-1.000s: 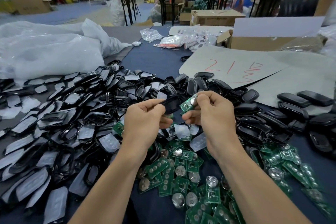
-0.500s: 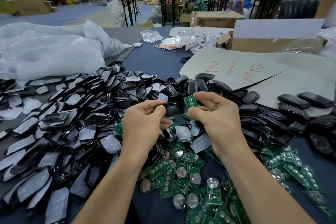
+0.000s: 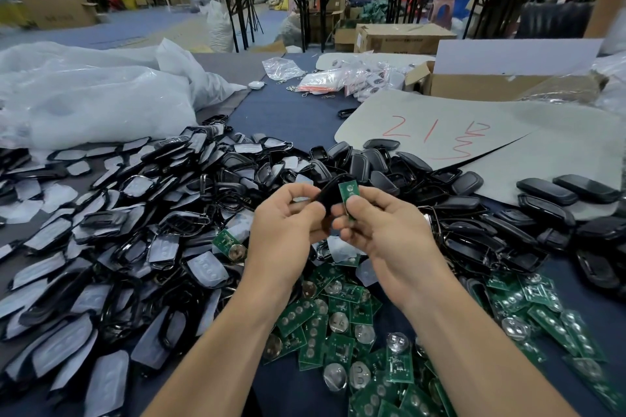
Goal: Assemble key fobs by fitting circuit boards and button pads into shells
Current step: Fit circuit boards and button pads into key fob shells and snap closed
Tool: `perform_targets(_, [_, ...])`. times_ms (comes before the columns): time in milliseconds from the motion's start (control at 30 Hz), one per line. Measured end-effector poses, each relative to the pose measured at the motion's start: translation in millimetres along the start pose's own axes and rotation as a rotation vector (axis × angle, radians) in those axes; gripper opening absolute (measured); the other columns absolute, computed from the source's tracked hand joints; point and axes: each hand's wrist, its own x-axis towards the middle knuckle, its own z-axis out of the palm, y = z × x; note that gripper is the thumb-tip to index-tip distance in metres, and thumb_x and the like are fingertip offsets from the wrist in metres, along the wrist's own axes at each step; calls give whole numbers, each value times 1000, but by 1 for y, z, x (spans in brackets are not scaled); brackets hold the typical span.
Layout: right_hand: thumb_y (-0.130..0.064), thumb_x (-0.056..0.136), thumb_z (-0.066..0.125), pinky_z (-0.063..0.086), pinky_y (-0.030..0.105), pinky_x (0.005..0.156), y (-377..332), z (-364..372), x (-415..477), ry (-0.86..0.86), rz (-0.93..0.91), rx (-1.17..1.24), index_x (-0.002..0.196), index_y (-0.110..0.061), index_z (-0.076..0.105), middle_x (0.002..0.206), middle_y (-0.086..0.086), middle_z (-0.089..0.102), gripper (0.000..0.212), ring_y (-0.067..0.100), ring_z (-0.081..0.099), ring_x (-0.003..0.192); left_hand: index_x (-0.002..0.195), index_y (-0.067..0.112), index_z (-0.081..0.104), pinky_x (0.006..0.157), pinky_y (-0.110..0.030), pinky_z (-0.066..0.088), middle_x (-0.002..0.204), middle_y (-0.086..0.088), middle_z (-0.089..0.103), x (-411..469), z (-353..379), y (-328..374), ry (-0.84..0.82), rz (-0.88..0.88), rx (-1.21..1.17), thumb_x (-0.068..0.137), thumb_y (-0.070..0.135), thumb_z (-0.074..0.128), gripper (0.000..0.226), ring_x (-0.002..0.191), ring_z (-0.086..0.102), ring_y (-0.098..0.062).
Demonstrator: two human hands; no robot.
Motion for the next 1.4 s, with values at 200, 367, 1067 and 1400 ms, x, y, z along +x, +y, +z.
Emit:
perform_targets(200, [-9,88,73,46,25,51,-8,-12,1,112,-346,-622,82,-31,82,58,-7,69,25,8,55,49,92,42,74,67,-23,52,86,26,76,-8,-3,3,74,215,615,82,40,69,11,80,70,1])
perform_targets(367, [-6,86,68,38,8,46,-10,-14,-6,9,-565,-956,74,-43,77,56,-27,64,40,-5,58,46,103,51,77,69,-33,62,81,23,77,-13,-2,3,-29,305,599,88,33,71,24,74,73,-2])
perform_targets(1067, [-9,85,82,47,19,49,-9,-14,-2,72,-429,-581,73,-23,78,57,-2,68,19,11,59,46,113,-3,74,68,-28,63,102,-20,79,-3,1,3,-73,-72,-74,99,4,65,17,90,80,-28])
perform_targets(1400, [-13,85,81,45,17,49,2,-9,-4,150,-464,-652,70,-28,75,56,-8,67,22,3,56,45,110,0,76,66,-27,63,88,-12,81,-2,-1,2,-47,-26,13,97,5,69,16,82,80,-26])
